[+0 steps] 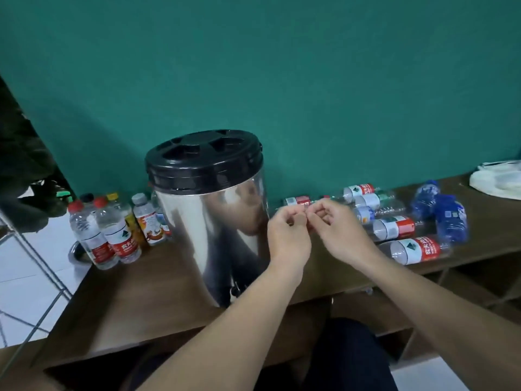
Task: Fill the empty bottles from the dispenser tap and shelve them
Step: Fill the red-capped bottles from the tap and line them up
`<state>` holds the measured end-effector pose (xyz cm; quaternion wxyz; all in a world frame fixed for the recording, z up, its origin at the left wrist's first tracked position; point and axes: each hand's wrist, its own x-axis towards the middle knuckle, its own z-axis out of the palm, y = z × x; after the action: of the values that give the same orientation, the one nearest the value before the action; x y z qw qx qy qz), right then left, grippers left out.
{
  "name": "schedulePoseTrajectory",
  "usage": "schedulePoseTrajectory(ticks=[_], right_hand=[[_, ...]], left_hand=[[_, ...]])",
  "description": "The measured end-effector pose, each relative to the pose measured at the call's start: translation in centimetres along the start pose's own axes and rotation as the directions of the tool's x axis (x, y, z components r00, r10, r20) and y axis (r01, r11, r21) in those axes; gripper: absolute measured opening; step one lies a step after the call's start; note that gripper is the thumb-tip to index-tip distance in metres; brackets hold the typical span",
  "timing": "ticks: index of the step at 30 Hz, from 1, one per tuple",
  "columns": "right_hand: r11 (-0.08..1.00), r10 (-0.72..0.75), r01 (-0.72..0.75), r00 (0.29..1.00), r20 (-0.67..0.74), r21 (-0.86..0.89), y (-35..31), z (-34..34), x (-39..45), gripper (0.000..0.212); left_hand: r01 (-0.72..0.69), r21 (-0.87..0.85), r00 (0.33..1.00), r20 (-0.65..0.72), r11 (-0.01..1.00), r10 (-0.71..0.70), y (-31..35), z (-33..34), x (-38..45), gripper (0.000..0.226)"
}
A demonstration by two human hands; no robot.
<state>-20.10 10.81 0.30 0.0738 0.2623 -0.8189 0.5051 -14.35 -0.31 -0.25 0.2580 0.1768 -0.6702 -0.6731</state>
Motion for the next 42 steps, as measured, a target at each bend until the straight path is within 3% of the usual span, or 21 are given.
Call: schedulePoseTrajectory(ticks=[3,6,9,13,21,25,30,34,40,42], right_hand=[[0.985,0.025,-0.012,0.997,0.074,-0.174,4.4,1.0,2.6,0.008],[0.958,0.002,0.034,0.992,0.125,-0.285,7.9,1.9,5.4,0.030],[0.908,0.012,0.065,0.984,0.179,-0.414,10.2,2.6,8.4,0.051],[0.811,-0.014,0.150,0.971,0.238,-0.565,12.9,3.7,11.5,0.055],[0.705,-0.067,0.309,0.925,0.374,-0.639,15.8,5.3,13.8,0.077],[0.741,-0.097,0.323,0.919,0.381,-0.589,15.5,5.7,12.0,0.074],[0.897,-0.042,0.149,0.966,0.254,-0.417,14.1,5.0,7.9,0.060],[0.985,0.036,0.003,0.975,0.219,-0.174,12.5,3.9,3.9,0.053],[0.939,0.171,-0.203,0.976,0.135,0.276,8.7,0.7,0.7,0.022],[0.942,0.167,-0.199,0.977,0.135,0.271,7.0,0.1,-0.1,0.020]], left_hand=[[0.092,0.003,0.992,-0.083,0.996,-0.091,-3.0,2.7,2.5,0.019],[0.184,0.035,0.976,-0.123,0.982,-0.178,-5.9,4.3,4.9,0.012],[0.273,0.025,0.949,-0.170,0.962,-0.265,-8.4,5.1,7.1,0.021],[0.386,-0.029,0.905,-0.182,0.922,-0.385,-11.1,5.6,8.8,0.020],[0.448,-0.196,0.841,-0.239,0.872,-0.485,-14.5,5.8,12.4,0.038],[0.414,-0.261,0.839,-0.264,0.872,-0.477,-15.3,5.7,13.2,0.039],[0.431,-0.231,0.831,-0.274,0.872,-0.484,-14.3,6.0,12.7,0.039],[0.399,-0.202,0.860,-0.257,0.895,-0.441,-12.2,5.9,10.8,0.044],[0.290,-0.224,0.940,-0.114,0.931,-0.320,-9.1,4.5,4.6,0.036],[0.231,-0.219,0.969,-0.041,0.948,-0.246,-8.4,3.3,1.5,0.034]])
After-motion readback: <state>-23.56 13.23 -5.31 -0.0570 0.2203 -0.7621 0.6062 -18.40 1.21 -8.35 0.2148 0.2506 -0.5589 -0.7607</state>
